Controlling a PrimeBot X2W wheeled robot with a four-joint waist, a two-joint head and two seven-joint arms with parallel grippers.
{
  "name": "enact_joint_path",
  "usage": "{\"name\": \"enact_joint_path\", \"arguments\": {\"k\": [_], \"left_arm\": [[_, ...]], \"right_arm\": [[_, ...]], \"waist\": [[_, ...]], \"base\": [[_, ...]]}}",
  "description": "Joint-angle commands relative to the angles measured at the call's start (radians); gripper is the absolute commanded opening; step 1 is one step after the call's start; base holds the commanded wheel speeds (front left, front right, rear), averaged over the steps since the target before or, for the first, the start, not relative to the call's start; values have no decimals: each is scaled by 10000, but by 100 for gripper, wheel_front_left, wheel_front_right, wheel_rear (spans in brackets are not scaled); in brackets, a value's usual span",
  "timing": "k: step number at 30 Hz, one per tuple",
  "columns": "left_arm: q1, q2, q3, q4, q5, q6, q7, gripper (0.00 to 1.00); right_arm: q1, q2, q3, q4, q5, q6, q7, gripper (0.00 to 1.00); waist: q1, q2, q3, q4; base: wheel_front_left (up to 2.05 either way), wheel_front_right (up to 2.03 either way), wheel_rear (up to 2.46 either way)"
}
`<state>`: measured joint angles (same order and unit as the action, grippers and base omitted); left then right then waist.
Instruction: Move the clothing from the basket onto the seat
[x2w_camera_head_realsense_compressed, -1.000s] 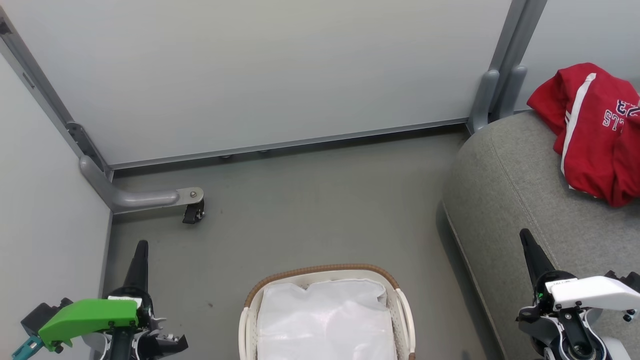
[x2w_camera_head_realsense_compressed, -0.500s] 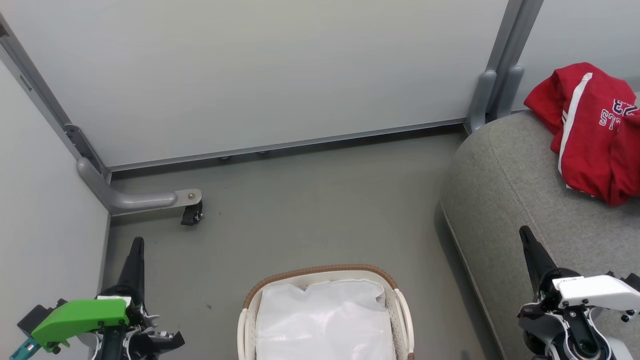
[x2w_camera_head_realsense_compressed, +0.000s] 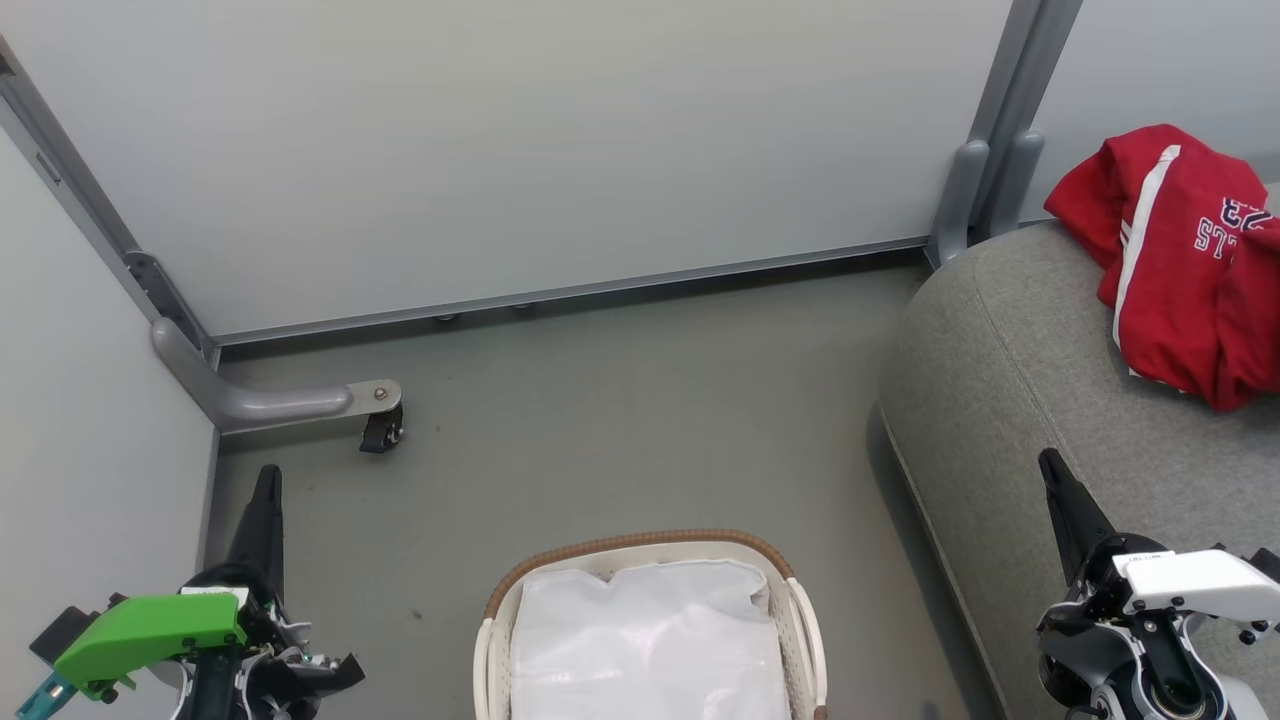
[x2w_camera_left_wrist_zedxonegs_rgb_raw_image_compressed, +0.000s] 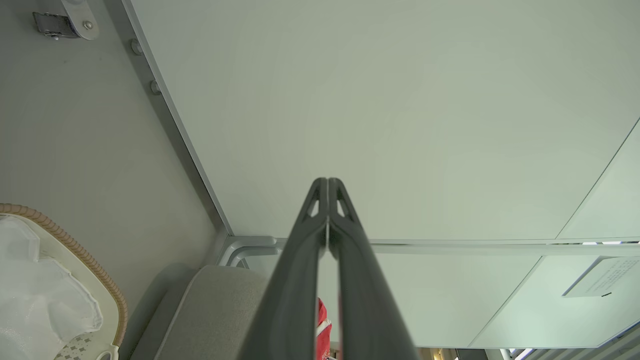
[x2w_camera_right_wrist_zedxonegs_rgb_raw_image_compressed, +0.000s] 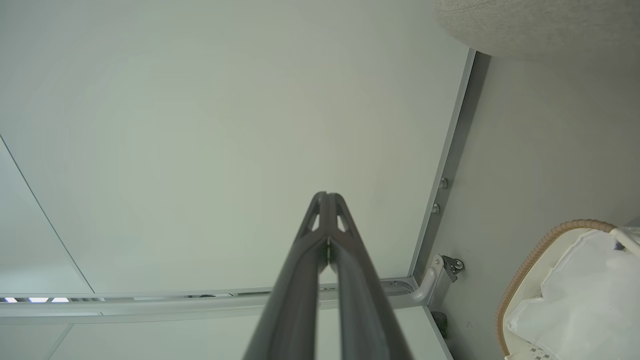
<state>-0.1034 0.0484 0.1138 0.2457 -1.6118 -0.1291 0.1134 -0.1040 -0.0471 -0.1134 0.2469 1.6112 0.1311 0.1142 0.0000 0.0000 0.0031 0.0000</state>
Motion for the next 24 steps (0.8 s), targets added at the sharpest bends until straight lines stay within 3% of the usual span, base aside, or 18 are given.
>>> {"name": "enact_joint_path", "arguments": {"k": [1, 24], "left_arm": [[-98, 55, 26, -17, -30, -44, 37, 0], [-99, 49, 33, -18, -22, -43, 42, 0]], "right_arm": [[-80, -60, -20, -46, 33, -7, 37, 0], [-79, -60, -19, -45, 34, -7, 36, 0]], "waist": [[0, 0, 0, 0], [0, 0, 0, 0]], "base": [[0, 0, 0], [0, 0, 0]]}}
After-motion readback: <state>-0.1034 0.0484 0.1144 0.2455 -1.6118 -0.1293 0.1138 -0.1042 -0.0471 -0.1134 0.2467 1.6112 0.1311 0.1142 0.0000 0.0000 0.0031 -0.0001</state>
